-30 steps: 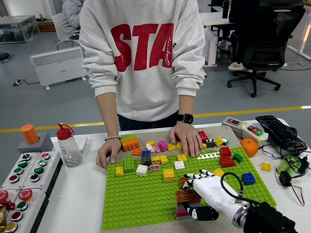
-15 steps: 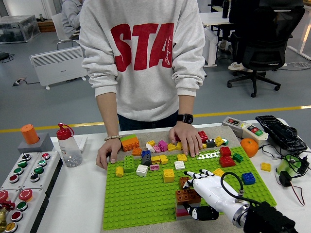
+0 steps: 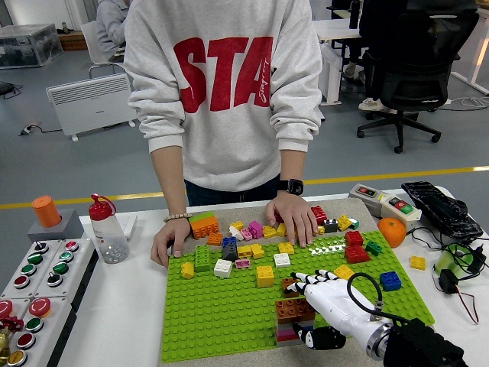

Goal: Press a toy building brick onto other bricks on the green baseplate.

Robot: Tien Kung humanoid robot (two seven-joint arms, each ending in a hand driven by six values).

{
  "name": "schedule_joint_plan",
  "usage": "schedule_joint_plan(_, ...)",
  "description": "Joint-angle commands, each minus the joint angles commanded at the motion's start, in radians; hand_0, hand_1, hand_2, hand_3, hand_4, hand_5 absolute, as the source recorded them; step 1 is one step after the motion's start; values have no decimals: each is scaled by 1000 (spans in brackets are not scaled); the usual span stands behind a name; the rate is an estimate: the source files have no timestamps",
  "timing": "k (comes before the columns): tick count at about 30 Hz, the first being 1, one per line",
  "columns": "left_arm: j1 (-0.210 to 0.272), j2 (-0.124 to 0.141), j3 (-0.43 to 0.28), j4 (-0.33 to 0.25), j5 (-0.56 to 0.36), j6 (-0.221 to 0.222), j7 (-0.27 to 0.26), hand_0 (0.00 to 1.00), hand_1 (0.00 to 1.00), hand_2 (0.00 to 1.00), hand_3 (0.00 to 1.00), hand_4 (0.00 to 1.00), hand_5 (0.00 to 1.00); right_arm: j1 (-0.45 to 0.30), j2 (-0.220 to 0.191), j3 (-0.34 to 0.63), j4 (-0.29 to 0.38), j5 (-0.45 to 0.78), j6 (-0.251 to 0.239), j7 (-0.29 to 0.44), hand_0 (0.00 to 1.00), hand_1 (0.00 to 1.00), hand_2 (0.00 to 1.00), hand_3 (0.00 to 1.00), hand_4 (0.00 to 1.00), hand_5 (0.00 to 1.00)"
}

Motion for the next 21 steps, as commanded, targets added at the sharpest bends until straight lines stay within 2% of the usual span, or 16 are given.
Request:
schedule_joint_plan(8,3,0,0,0,3,-1,1,658,681,701,575,295,998,-2,0,-1,2,1,1,2,998,929,997,799,676,303)
schedule_joint_plan(9,3,0,0,0,3,-1,1,658,681,701,575,294,998,-3,0,-2,2,2,0,3,998,931,998,841,688,310)
schedule_joint_plan(14,4,0,-1,0,5,-1,2,658,681,701,575,294,998,-4,0,-2,8,14,-4,20,998,931,998,841,688,310)
schedule_joint_plan(15,4,0,-1,0,5,-1,1,659,681,701,575,293,998,-5,-1,-2,11,18,-5,25,998,934,998,909,725,322)
schedule_joint_plan(20,4,0,-1,0,4,-2,1,659,681,701,575,293,998,-5,-1,2,19,27,-19,44,998,934,998,909,725,322)
schedule_joint_plan(21,3,0,0,0,4,-2,1,658,681,701,575,292,998,-6,-1,3,20,26,-24,48,998,942,998,948,747,319)
